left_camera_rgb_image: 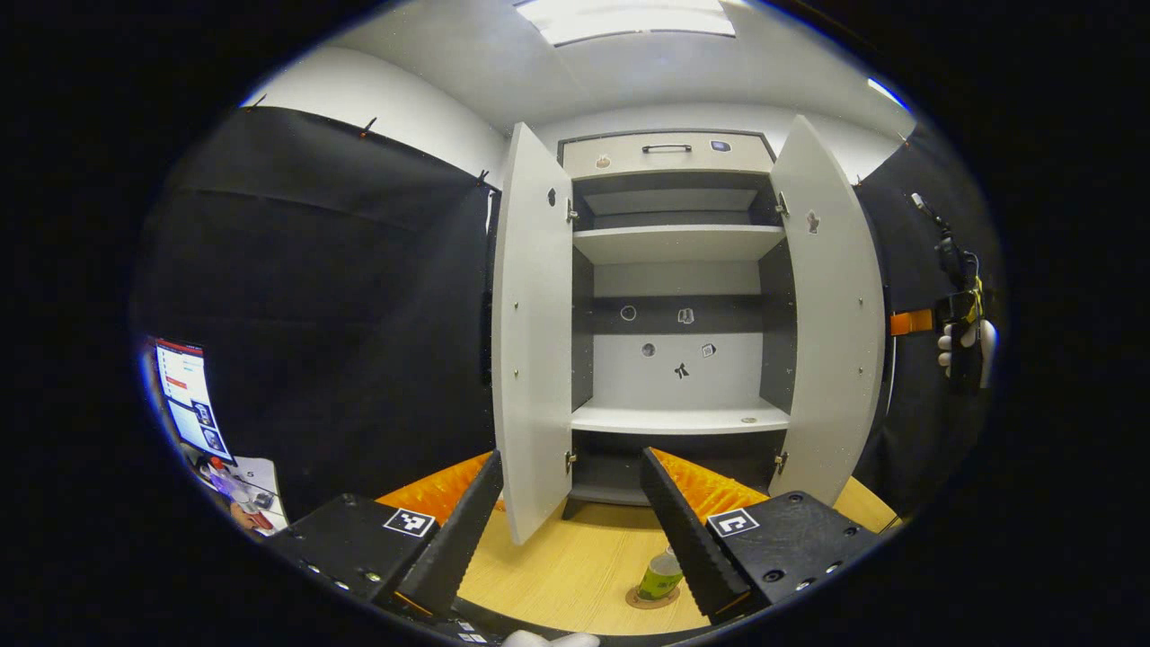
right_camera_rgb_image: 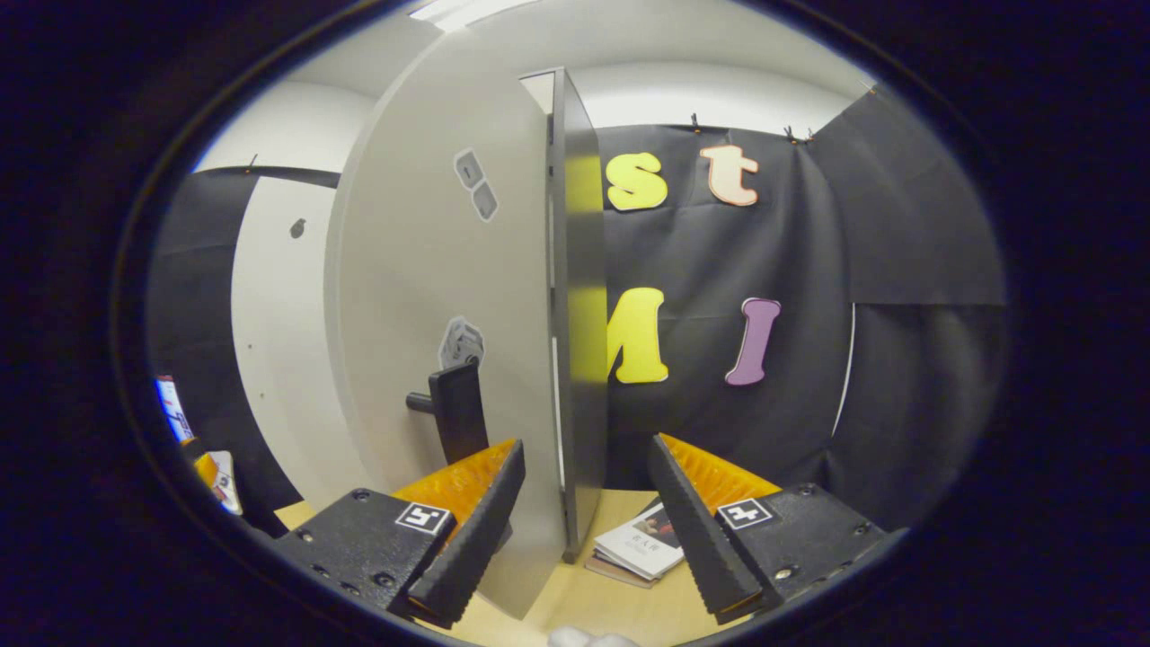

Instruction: Grasp the bottle in the cabinet with the left hand and place it on the coaster, then close the right door with the right hand and the left door with the left hand.

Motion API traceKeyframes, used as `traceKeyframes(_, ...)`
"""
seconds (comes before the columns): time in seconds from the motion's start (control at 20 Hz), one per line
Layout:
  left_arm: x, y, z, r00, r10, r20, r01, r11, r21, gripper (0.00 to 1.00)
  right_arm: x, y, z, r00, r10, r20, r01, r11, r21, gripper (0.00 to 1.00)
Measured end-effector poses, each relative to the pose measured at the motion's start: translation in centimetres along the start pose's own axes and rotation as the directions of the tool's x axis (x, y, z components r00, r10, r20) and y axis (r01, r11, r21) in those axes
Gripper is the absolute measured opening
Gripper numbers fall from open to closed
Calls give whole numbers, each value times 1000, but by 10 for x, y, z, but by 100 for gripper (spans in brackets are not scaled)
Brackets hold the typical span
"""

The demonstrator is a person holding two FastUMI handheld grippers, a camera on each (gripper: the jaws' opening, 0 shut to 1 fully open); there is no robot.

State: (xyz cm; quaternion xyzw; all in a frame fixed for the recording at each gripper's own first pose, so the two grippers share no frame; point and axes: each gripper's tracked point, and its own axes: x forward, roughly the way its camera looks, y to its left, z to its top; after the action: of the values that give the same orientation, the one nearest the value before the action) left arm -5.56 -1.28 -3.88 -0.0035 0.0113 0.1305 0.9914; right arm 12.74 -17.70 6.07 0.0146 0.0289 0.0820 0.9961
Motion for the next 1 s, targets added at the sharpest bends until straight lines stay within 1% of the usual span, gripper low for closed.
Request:
traceKeyframes(0.15,17,1,2,998,-59,3,59,998,-5,94,-1,17,-2,999,-35,-5,35,999,-5,93)
traceKeyframes(0.25,25,7,2,996,-86,6,86,996,-6,94,1,34,-2,999,-41,-6,41,999,1,93)
traceKeyframes(0.4,33,19,-1,994,-111,4,111,994,-2,94,7,62,-3,999,-47,-5,47,999,-1,93)
traceKeyframes(0.5,35,28,-5,993,-121,-2,121,993,2,94,12,75,-2,998,-69,11,69,998,1,93)
traceKeyframes(0.65,42,39,-9,991,-134,-4,134,991,7,94,22,95,-2,997,-78,26,78,997,-11,93)
traceKeyframes(0.8,46,46,-13,989,-151,-9,151,989,-1,94,29,115,-4,998,-61,21,62,998,-17,93)
traceKeyframes(0.95,48,50,-13,987,-159,-5,159,987,-14,94,37,143,-14,1000,4,-8,-4,1000,-24,94)
traceKeyframes(1.0,50,50,-14,987,-163,-6,163,987,-16,94,38,155,-18,999,32,-23,-32,999,-25,89)
